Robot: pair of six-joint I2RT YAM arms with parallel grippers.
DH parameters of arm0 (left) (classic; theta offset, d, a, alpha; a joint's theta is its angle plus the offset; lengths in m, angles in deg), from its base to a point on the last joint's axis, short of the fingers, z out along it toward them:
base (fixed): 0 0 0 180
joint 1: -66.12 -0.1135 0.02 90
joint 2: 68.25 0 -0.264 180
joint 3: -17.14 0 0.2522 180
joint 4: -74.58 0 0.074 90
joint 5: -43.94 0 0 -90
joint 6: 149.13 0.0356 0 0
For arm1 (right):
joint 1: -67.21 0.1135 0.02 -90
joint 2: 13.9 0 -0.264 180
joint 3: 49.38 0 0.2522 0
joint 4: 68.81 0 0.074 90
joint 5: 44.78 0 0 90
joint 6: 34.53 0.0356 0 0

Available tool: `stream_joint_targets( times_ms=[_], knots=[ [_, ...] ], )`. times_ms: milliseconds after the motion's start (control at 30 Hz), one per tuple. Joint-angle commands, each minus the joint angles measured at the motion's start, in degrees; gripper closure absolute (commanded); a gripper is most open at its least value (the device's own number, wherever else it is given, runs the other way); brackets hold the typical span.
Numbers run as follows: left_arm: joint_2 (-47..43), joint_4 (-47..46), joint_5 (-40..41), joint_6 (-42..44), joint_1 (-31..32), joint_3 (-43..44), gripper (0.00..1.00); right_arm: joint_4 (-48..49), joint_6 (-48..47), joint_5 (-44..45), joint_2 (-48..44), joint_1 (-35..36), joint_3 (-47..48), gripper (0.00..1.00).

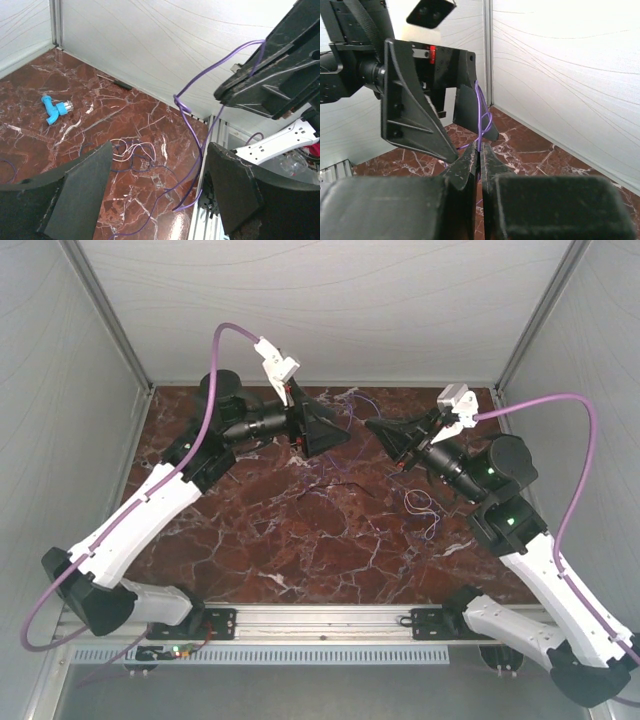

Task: Zip-tie the wires
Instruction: Straighten the cable at the center of the board.

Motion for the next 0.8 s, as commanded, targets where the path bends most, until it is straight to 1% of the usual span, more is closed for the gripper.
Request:
stream_joint_targets(
  times_ms=[0, 33, 67, 100, 133, 233, 333, 367, 500, 633, 700, 767],
  knots=[
    [2.07, -0.98, 0.07, 2.0, 1.79, 3.78, 0.27, -0.23, 1.05, -1.11, -1.47, 0.31, 0.26, 1.0],
    [2.4, -0.87, 0.04, 2.57, 2.31, 4.09, 0.34, -0.35, 1.05, -1.13, -1.63, 0.28, 0.22, 1.0],
    [2.55, -0.74, 0.3, 2.97, 2.84, 4.33, 0.53, -0.49, 1.05, -1.13, -1.74, 0.29, 0.22, 1.0],
    [2.58, -0.83, 1.04, 3.39, 3.29, 4.39, 0.78, -0.69, 1.05, -1.11, -1.93, 0.28, 0.22, 1.0],
    [2.46, -0.92, 2.15, 3.71, 3.62, 4.36, 1.0, -0.83, 1.06, -1.06, -2.11, 0.3, 0.11, 1.0],
    [1.62, -1.31, 5.97, 4.74, 4.28, 4.31, 1.0, -1.16, 1.24, -0.53, -2.96, 0.35, -0.89, 1.0],
    [1.18, -0.11, 8.95, 5.35, 4.33, 5.93, 1.0, 0.1, 2.38, 1.05, -4.18, 0.27, -4.11, 1.0],
    [1.22, 0.55, 9.42, 5.53, 4.31, 7.4, 1.0, 1.05, 2.9, 1.43, -4.67, 0.37, -5.73, 0.96],
    [2.14, 3.55, 9.79, 6.03, 4.33, 12.81, 1.0, 5.78, 5.49, 1.45, -5.63, 0.32, -11.96, 0.68],
    [2.83, 5.12, 10.38, 6.16, 4.38, 15.91, 1.0, 13.12, 8.72, -0.84, -5.05, 0.28, -18.52, 0.35],
    [2.93, 5.37, 10.5, 6.06, 4.41, 18.36, 1.0, 17.54, 10.42, -2.09, -4.41, 0.3, -21.55, 0.24],
    [2.94, 5.4, 10.64, 5.83, 4.42, 19.2, 1.0, 21.45, 11.62, -3.31, -3.22, 0.31, -23.96, 0.19]
  ],
)
